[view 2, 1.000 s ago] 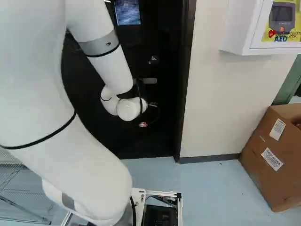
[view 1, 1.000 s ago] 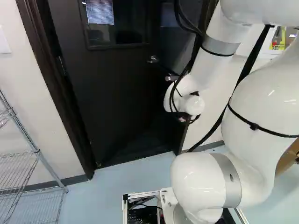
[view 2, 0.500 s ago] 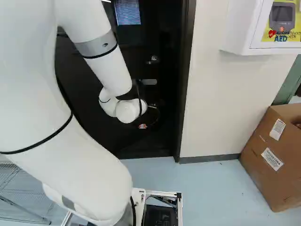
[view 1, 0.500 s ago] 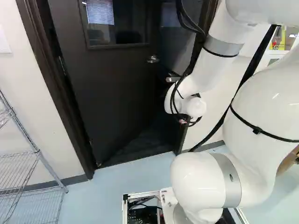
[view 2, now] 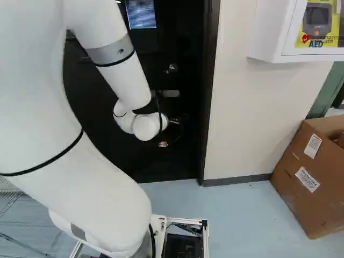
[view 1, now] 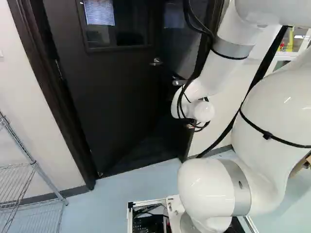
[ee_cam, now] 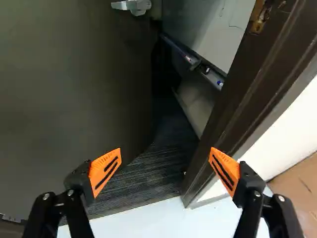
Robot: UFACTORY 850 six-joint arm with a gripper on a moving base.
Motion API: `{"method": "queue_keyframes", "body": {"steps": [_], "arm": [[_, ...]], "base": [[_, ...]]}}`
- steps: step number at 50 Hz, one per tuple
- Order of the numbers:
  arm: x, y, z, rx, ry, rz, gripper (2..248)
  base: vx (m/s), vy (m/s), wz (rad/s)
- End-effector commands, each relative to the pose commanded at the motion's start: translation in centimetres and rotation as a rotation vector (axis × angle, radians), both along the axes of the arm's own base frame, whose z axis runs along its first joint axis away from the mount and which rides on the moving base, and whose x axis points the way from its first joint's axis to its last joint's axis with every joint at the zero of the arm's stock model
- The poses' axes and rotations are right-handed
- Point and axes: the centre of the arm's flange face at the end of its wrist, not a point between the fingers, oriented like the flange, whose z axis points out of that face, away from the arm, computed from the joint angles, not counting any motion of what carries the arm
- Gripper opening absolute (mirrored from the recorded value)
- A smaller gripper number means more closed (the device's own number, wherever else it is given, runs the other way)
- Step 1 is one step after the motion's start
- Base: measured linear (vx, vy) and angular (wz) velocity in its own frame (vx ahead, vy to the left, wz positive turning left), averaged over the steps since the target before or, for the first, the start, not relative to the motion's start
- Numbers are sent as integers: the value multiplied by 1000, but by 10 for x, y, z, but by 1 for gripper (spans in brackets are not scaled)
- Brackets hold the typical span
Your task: Open the door and move inside
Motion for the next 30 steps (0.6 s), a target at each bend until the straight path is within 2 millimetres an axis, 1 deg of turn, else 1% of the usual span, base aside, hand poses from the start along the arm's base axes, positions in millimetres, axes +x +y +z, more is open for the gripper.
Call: {"method": "queue_keyframes", "body": {"steps": [15, 30], "arm": [[0, 0, 0, 0, 0, 0, 247], [0, 0, 0, 0, 0, 0, 247]], "base": [[101, 110, -33], [125, 94, -175]]}}
